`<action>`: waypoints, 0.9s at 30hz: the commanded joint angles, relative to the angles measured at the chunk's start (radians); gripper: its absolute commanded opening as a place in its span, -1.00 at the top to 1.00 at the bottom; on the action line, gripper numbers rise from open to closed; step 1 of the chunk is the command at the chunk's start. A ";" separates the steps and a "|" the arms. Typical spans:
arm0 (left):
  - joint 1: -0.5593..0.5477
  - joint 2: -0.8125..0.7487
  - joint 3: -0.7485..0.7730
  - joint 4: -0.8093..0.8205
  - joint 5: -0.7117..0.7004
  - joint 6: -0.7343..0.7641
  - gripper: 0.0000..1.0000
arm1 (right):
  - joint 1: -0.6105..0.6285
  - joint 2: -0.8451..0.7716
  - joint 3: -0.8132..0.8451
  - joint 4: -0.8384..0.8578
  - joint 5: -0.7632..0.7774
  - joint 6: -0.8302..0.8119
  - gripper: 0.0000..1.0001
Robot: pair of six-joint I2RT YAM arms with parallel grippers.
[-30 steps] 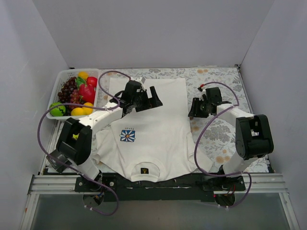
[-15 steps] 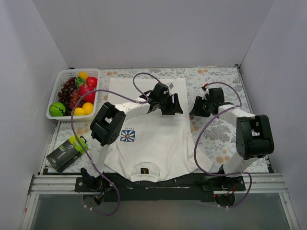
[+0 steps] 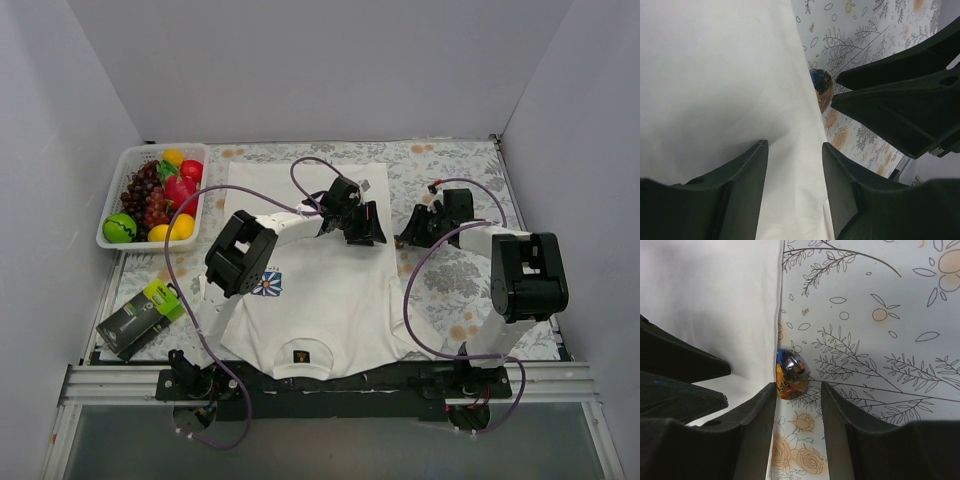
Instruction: Pin the brooch onto the clothing
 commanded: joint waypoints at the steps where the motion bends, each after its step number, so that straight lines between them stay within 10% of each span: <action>1: -0.006 0.018 0.043 0.000 0.016 -0.002 0.09 | -0.004 0.043 -0.017 0.056 -0.049 0.021 0.03; 27: -0.013 0.160 0.063 -0.009 -0.010 -0.005 0.43 | -0.056 0.038 -0.093 0.185 -0.268 0.079 0.44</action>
